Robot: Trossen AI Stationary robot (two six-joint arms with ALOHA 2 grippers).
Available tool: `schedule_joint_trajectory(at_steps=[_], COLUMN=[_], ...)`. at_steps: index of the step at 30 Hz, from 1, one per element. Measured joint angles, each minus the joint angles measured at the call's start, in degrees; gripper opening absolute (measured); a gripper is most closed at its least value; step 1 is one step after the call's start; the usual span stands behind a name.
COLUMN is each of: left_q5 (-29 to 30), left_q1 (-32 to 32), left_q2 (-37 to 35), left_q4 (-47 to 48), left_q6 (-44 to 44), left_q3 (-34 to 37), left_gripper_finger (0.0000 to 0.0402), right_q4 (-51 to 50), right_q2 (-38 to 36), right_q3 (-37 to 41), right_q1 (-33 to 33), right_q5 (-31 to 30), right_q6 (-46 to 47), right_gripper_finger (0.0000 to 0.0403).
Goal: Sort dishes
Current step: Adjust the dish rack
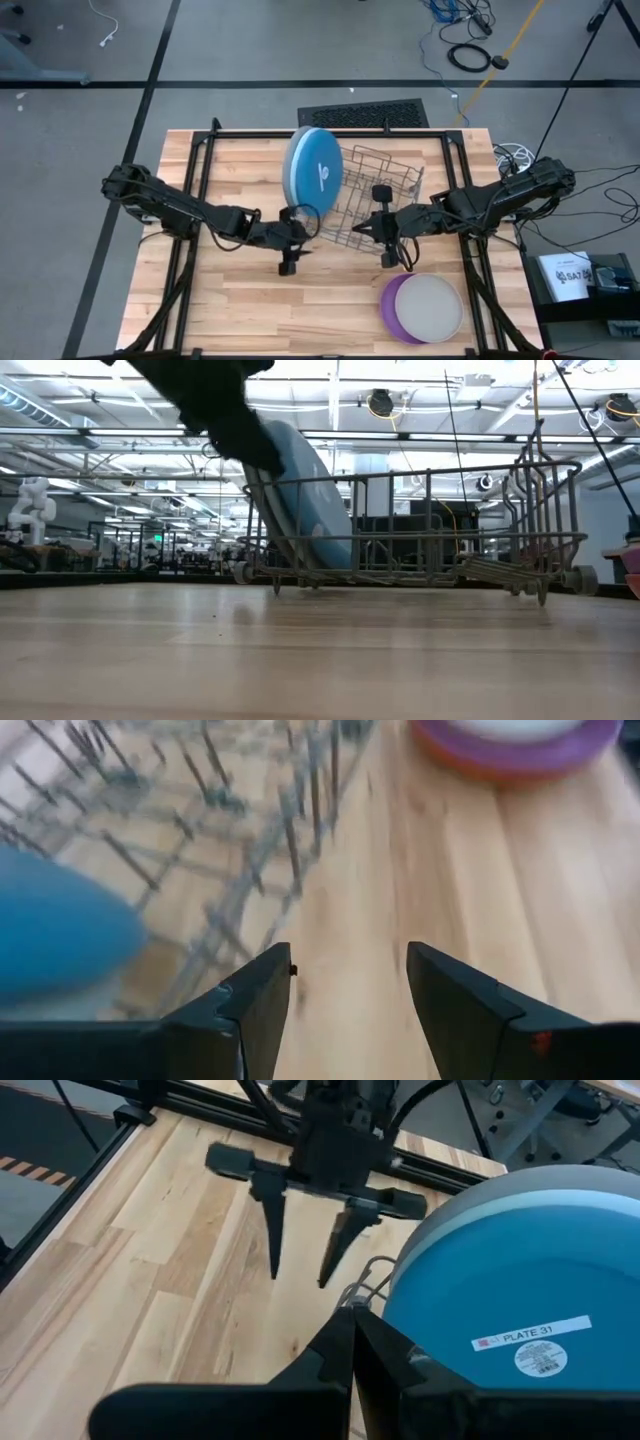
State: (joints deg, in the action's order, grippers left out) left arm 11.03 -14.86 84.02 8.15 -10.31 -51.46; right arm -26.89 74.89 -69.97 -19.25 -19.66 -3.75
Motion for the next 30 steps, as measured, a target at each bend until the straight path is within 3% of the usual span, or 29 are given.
schedule_joint_trajectory(at_steps=[12,24,30], left_q5=[3.43,4.99,9.44], left_q1=[-2.88,-7.27,-9.52], left_q2=[-1.64,-4.85,-6.69], left_q4=[-6.32,-6.15,-5.93], left_q6=[2.35,10.61,11.34], left_q3=[-0.83,-10.0,-12.22], left_gripper_finger=[0.0203,0.0203,0.0203], right_q4=[-3.87,-7.9,-10.2], right_q2=[3.17,12.99,14.97], right_q3=[-0.01,0.02,0.0], right_q1=[-0.26,4.29,7.0], right_q5=[-0.88,5.74,9.85], right_q6=[6.04,15.63,18.27], right_gripper_finger=[0.001,0.0152,0.0168])
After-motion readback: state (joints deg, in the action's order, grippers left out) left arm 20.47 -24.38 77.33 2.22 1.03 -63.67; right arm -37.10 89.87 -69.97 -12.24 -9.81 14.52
